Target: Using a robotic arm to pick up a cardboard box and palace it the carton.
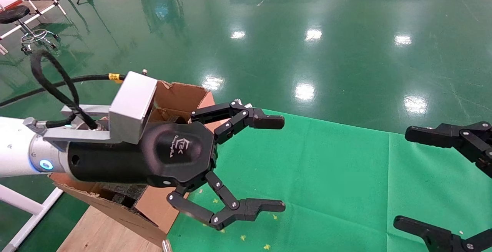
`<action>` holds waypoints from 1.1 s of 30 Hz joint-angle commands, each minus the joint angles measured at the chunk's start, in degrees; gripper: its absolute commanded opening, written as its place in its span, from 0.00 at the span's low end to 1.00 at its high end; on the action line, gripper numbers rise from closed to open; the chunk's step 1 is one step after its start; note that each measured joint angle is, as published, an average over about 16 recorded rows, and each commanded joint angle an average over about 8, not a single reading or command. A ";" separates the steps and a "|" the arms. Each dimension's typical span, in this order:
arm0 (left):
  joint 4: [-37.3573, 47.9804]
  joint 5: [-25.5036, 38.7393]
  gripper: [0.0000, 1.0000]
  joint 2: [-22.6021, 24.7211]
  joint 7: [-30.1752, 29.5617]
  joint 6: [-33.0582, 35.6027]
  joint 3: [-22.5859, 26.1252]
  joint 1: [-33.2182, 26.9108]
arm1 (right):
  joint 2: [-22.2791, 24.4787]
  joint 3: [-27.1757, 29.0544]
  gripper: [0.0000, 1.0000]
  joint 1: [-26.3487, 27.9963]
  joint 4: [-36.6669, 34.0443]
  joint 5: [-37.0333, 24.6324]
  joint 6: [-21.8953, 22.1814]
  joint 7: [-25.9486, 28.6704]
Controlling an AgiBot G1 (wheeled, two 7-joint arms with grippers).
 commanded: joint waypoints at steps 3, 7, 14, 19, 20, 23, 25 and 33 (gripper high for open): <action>0.32 0.39 1.00 0.07 -0.10 -0.01 0.20 -0.33 | 0.00 0.00 1.00 0.00 0.00 0.00 0.00 0.00; 0.52 0.62 1.00 0.11 -0.16 -0.01 0.33 -0.54 | 0.00 0.00 1.00 0.00 0.00 0.00 0.00 0.00; 0.74 0.89 1.00 0.15 -0.22 -0.01 0.47 -0.76 | 0.00 0.00 1.00 0.00 0.00 0.00 0.00 0.00; 0.84 1.01 1.00 0.17 -0.24 -0.01 0.53 -0.86 | 0.00 0.00 1.00 0.00 0.00 0.00 0.00 0.00; 0.86 1.03 1.00 0.18 -0.24 -0.01 0.54 -0.87 | 0.00 0.00 1.00 0.00 0.00 0.00 0.00 0.00; 0.89 1.08 1.00 0.19 -0.25 -0.01 0.56 -0.92 | 0.00 0.00 1.00 0.00 0.00 0.00 0.00 0.00; 0.91 1.10 1.00 0.20 -0.26 -0.01 0.57 -0.94 | 0.00 0.00 1.00 0.00 0.00 0.00 0.00 0.00; 0.95 1.16 1.00 0.22 -0.29 -0.01 0.61 -0.99 | 0.00 0.00 1.00 0.00 0.00 0.00 0.00 0.00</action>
